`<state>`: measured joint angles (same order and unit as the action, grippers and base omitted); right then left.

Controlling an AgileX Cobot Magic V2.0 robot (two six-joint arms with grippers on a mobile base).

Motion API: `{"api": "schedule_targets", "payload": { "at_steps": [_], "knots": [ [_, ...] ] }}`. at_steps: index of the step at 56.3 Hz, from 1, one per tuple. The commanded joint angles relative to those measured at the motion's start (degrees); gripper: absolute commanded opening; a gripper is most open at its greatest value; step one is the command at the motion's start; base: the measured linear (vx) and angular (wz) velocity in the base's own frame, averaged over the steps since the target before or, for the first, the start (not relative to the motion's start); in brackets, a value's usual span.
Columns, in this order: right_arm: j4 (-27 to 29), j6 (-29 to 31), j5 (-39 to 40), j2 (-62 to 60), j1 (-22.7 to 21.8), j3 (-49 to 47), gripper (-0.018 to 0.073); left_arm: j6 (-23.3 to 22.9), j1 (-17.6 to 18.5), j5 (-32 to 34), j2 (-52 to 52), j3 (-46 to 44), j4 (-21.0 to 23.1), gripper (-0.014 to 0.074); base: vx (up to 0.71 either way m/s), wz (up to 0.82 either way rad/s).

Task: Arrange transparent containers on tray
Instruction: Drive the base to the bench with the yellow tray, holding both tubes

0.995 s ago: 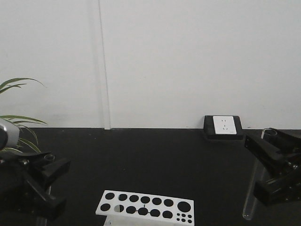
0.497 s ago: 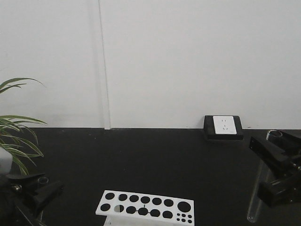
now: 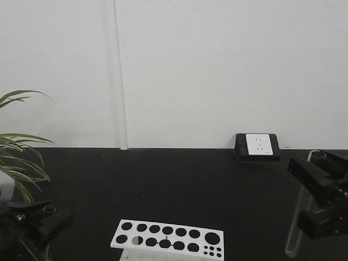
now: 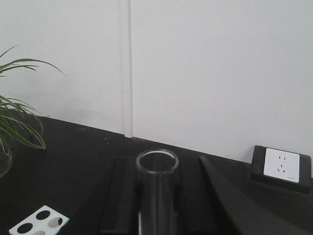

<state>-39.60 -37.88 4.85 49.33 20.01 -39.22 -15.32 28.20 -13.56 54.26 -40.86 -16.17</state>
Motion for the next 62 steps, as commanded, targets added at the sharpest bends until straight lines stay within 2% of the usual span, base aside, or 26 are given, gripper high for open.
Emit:
{"api": "schedule_targets", "payload": {
  "at_steps": [1, 33, 62],
  "knots": [
    [-0.26, 0.14, 3.46, -0.69, -0.02, -1.86, -0.0013, -0.01, 0.32, 4.06, -0.89, -1.44, 0.17, -0.0003, 0.0, 0.0],
    [-0.26, 0.14, 3.46, -0.69, -0.02, -1.86, -0.0013, -0.01, 0.32, 4.06, -0.89, -1.44, 0.17, -0.0003, -0.12, -0.01],
    [-0.26, 0.14, 3.46, -0.69, -0.02, -1.86, -0.0013, -0.01, 0.32, 4.06, -0.89, -1.44, 0.17, -0.0003, -0.24, 0.23]
  ]
}}
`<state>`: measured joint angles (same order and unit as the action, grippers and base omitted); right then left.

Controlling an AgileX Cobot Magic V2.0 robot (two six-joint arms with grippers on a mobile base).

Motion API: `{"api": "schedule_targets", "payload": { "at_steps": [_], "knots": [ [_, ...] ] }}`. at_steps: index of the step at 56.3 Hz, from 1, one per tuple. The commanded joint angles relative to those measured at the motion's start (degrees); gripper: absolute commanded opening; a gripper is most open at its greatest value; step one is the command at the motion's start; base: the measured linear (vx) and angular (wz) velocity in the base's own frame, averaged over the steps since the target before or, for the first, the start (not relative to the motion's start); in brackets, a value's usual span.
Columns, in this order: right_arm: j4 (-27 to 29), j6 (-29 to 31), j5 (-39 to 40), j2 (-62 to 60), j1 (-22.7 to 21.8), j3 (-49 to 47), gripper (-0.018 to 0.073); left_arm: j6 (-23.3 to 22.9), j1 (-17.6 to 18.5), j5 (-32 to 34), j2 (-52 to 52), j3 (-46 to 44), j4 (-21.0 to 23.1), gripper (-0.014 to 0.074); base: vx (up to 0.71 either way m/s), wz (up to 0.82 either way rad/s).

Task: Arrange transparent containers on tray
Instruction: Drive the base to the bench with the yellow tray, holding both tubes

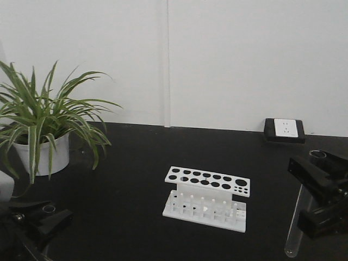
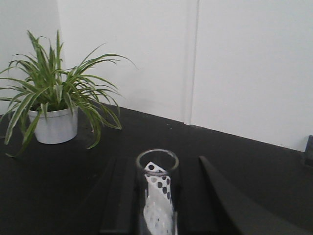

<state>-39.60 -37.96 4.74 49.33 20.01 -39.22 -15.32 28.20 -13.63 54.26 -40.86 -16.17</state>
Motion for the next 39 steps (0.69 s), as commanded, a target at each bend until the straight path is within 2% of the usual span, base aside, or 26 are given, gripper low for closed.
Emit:
{"api": "schedule_targets", "payload": {
  "at_steps": [1, 39],
  "knots": [
    [-0.26, 0.21, 3.57, -0.69, -0.02, -1.86, -0.0013, -0.01, 0.32, 4.13, -0.89, -1.44, 0.17, -0.0003, -0.25, 0.25],
    [-0.26, 0.21, 3.52, -0.7, -0.02, -1.86, -0.0013, -0.01, 0.32, 4.13, -0.89, -1.44, 0.17, -0.0003, -0.3, 0.25]
  ]
}}
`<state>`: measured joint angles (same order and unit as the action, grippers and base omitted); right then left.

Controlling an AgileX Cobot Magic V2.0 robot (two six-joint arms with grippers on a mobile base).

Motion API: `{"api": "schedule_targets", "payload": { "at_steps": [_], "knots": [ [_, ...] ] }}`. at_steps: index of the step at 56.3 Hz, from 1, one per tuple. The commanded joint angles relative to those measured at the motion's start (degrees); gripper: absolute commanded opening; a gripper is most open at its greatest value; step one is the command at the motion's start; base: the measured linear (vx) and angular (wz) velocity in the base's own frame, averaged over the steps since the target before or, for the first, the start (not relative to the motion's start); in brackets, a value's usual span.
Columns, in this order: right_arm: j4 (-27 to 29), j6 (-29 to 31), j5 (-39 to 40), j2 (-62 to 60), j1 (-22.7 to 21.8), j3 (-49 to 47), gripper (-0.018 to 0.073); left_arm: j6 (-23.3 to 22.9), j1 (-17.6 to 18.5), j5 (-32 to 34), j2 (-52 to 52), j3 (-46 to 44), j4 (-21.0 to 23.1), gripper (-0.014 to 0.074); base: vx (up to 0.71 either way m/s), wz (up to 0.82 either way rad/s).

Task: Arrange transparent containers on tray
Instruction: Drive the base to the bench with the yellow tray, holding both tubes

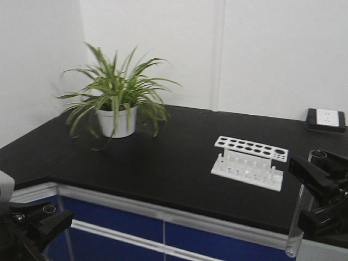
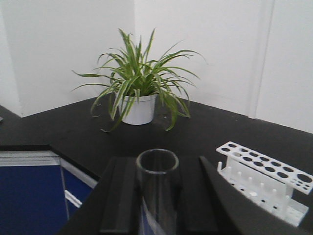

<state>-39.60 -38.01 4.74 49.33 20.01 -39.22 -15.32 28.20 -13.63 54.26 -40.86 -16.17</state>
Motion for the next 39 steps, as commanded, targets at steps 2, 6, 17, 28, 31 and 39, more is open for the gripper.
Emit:
{"api": "schedule_targets", "payload": {
  "at_steps": [2, 6, 17, 28, 31, 39],
  "knots": [
    [-0.26, 0.26, 3.52, -0.7, -0.02, -1.86, -0.0013, -0.01, 0.32, 4.13, -0.89, -1.44, 0.17, -0.0003, -0.34, 0.35],
    [-0.26, 0.26, 3.53, -0.7, -0.02, -1.86, -0.0012, -0.01, 0.32, 4.13, -0.89, -1.44, 0.17, -0.0003, -0.34, 0.38],
    [-0.26, 0.26, 3.53, -0.7, -0.02, -1.86, -0.0011, -0.01, 0.32, 4.13, -0.89, -1.44, 0.17, -0.0003, -0.33, 0.43],
    [-0.26, 0.26, 3.53, -0.7, -0.02, -1.86, -0.0011, -0.01, 0.32, 4.13, -0.89, -1.44, 0.17, -0.0003, -0.33, 0.47],
    [-0.26, 0.26, 3.53, -0.7, -0.02, -1.86, -0.0011, -0.01, 0.32, 4.13, -0.89, -1.44, 0.17, -0.0003, -0.32, 0.49],
    [-0.26, 0.26, 3.53, -0.7, -0.02, -1.86, -0.0011, -0.01, 0.32, 4.13, -0.89, -1.44, 0.17, -0.0003, -0.31, 0.5]
  ]
}}
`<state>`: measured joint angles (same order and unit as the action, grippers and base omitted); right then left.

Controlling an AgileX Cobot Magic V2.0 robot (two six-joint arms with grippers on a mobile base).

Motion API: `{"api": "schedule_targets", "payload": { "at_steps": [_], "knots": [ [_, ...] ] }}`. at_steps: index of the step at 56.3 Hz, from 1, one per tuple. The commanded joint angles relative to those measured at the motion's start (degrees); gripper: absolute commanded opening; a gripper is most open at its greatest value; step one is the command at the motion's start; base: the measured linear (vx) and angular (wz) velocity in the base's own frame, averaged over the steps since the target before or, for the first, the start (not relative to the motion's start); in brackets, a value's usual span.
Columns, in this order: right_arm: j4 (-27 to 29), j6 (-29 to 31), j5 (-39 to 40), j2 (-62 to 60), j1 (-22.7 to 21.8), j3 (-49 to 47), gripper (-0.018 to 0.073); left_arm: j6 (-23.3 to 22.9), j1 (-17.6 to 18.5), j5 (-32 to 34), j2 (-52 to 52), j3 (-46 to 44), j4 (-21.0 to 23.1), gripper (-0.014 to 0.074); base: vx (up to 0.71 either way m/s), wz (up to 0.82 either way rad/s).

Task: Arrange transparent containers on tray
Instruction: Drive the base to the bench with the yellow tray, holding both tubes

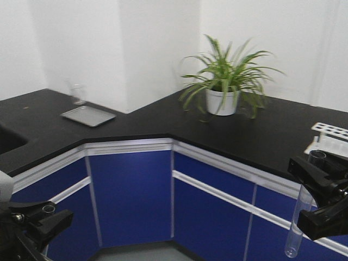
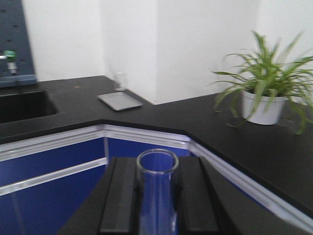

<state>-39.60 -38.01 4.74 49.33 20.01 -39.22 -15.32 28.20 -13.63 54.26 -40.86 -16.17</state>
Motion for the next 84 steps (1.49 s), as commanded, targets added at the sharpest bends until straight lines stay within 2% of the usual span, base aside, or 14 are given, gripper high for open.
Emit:
{"api": "schedule_targets", "payload": {
  "at_steps": [1, 48, 84],
  "knots": [
    [-0.26, 0.26, 3.53, -0.7, -0.02, -1.86, -0.0011, -0.01, 0.32, 4.13, -0.89, -1.44, 0.17, -0.0003, -0.3, 0.51],
    [-0.26, 0.26, 3.6, -0.7, -0.02, -1.86, -0.0011, -0.01, 0.32, 3.7, -0.89, -1.44, 0.17, -0.0003, -0.22, 0.49],
    [-0.26, 0.26, 3.6, -0.7, -0.02, -1.86, -0.0011, -0.01, 0.32, 3.7, -0.89, -1.44, 0.17, -0.0003, 0.03, 0.58]
  ]
}}
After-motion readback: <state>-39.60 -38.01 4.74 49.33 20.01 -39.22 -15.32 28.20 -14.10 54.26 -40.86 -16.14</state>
